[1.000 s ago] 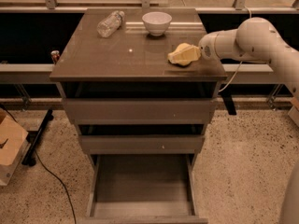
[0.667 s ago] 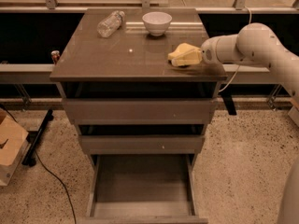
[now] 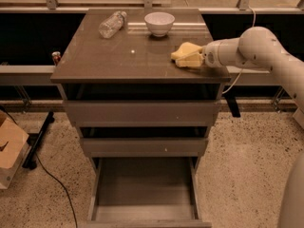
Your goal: Place sponge into bottom drawer
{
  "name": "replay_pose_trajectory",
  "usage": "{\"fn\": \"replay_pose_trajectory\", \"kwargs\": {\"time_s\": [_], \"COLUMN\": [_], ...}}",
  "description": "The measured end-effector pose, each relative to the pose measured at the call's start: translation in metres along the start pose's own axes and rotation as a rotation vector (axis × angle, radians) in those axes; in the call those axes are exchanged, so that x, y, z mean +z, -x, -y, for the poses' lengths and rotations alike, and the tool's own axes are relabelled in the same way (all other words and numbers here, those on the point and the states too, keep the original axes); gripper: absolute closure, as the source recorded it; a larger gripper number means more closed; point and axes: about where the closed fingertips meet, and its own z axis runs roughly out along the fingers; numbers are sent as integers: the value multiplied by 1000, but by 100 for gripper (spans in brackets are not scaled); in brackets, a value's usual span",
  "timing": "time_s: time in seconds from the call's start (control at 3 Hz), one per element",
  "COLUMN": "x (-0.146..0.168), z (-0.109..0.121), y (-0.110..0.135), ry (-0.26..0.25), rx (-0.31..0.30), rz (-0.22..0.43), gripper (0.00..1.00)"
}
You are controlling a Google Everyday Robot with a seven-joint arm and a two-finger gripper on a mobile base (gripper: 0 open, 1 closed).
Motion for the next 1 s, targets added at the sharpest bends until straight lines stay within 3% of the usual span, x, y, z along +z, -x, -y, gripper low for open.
{"fn": "replay_pose_trajectory", "kwargs": {"time_s": [0.33,1.0], "x": [3,-8], "z": [-10,-51], "y": [7,49], "ry": [23,94], "rx": [-20,-117], "rz": [8,80], "gripper": [58,100]}}
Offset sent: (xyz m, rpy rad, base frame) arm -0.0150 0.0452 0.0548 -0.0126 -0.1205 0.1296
